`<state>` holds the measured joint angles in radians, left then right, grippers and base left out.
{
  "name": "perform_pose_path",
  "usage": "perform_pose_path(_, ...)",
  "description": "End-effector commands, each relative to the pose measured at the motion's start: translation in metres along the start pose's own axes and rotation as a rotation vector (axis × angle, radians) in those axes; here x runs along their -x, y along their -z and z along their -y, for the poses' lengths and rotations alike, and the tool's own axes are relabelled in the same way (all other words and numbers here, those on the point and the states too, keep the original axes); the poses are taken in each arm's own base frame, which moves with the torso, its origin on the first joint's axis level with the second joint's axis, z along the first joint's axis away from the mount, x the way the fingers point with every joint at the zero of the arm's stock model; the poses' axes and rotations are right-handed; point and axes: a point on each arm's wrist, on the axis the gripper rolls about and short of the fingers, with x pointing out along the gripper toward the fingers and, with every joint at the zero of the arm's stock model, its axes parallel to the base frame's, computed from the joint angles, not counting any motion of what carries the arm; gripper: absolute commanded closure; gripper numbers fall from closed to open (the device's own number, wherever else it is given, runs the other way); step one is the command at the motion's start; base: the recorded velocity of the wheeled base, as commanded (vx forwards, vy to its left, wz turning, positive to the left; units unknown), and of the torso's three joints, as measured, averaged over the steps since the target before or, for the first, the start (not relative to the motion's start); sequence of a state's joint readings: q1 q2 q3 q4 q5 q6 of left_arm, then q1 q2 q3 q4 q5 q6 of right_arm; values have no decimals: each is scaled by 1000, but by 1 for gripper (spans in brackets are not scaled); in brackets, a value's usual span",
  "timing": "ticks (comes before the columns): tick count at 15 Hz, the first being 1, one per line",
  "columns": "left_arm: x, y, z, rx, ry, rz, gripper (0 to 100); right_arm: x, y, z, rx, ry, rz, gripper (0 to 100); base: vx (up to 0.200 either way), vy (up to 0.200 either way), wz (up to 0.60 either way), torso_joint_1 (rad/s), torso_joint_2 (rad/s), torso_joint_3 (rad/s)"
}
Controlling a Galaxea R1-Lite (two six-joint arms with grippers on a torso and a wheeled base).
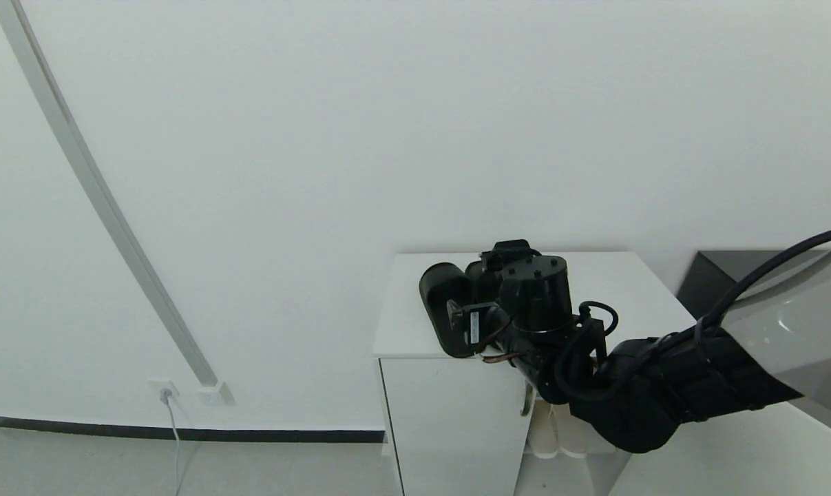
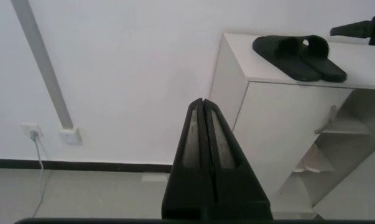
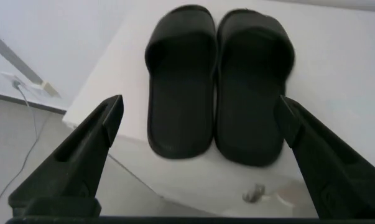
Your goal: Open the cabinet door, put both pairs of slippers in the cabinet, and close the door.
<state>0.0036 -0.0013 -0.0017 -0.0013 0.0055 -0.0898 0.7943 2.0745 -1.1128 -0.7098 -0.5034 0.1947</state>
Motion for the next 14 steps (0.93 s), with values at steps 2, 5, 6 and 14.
perform_pose_path(2,0,0,0,2,0,-1,100,-15,38,3,24,14,-38,0,100,0,0,-1,4,1)
perform_pose_path(5,0,0,0,5,-2,-1,100,-30,51,8,25,22,-35,0,0,0,0,0,0,0)
perform_pose_path(6,0,0,0,5,-2,-1,100,-35,54,9,25,23,-39,0,0,0,0,0,0,0)
perform_pose_path(14,0,0,0,5,-3,-1,100,-84,59,15,36,8,-4,0,0,0,0,0,0,0)
